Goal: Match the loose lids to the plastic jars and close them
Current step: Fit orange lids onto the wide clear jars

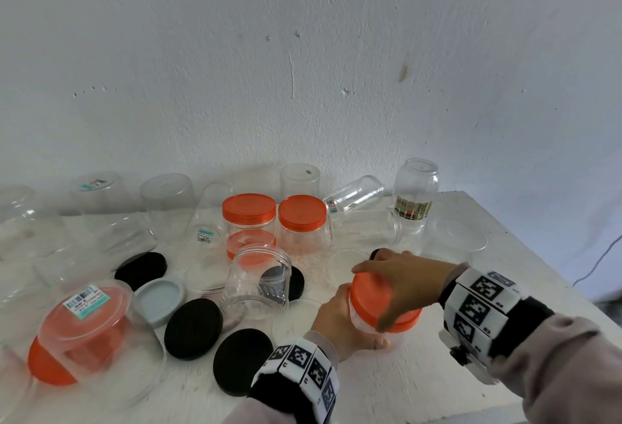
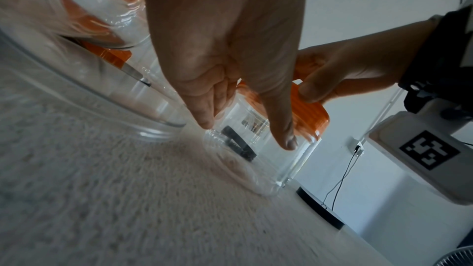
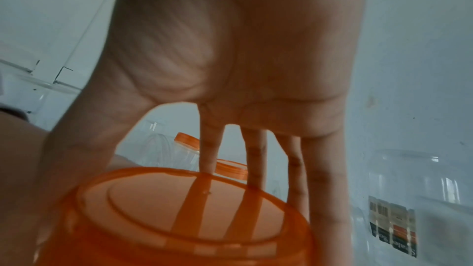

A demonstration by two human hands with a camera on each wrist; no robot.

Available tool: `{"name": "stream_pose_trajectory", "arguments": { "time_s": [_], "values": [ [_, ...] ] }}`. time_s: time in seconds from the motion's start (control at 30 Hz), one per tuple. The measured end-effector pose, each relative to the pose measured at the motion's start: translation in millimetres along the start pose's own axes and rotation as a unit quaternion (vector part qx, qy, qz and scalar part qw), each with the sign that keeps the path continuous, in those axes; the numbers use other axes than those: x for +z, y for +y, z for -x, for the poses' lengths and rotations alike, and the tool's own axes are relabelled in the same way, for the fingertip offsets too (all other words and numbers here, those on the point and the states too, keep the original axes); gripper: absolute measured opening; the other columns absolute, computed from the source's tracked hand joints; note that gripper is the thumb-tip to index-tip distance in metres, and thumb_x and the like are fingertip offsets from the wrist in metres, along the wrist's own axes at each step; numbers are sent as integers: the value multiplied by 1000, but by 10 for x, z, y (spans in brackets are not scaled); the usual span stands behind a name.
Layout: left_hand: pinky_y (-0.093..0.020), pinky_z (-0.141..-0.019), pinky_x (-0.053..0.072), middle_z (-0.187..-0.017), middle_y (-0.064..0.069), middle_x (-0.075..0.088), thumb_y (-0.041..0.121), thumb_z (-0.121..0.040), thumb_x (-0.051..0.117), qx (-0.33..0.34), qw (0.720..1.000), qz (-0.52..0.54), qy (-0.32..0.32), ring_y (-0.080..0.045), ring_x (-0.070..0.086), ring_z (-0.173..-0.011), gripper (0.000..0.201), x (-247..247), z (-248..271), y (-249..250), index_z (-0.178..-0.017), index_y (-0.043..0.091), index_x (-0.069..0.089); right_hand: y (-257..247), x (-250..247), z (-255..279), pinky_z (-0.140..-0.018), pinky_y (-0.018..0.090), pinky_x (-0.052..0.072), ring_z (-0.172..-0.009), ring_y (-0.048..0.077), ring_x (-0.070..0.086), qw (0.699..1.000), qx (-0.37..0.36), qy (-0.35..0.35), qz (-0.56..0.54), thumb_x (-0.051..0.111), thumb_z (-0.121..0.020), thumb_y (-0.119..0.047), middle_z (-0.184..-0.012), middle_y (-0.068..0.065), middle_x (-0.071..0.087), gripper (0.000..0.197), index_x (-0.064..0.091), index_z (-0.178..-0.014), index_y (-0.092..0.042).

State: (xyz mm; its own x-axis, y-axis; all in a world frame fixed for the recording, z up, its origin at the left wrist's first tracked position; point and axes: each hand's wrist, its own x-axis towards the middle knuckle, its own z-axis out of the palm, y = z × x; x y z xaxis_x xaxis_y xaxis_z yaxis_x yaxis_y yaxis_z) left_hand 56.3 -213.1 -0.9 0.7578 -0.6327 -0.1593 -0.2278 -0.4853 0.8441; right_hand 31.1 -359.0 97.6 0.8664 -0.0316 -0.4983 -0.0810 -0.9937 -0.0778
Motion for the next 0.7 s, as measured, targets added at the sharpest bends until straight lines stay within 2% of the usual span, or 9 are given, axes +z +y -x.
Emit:
{"name": "stream_pose_trajectory", "arguments": {
  "time_s": [0.17,0.5,0.7],
  "values": [
    [-33,-104,42,-132,0,52,33,-65,85,-6,1000,3,-9,-19,50,-121,94,-9,-7,-10,-140,22,28,7,58,-6,-97,46,45,-126,28,38,999,15,32,15,68,-58,-75,-141,-5,33,100,18,-141,-52],
    [-36,-102,44,-129,1,53,31,-61,88,-3,999,41,-15,-20,51,-119,97,-23,8,-46,-139,24,31,15,270,29,-94,38,43,-123,29,38,993,22,114,37,52,-66,-83,-140,0,36,94,17,-145,-46],
    [-33,-102,43,-133,1,51,34,-64,86,-4,1000,7,-24,-21,49,-121,97,-49,18,-20,-140,23,27,26,397,24,-97,40,41,-128,28,30,990,40,138,14,42,-68,-85,-144,-1,31,93,11,-146,-47]
  ]
}}
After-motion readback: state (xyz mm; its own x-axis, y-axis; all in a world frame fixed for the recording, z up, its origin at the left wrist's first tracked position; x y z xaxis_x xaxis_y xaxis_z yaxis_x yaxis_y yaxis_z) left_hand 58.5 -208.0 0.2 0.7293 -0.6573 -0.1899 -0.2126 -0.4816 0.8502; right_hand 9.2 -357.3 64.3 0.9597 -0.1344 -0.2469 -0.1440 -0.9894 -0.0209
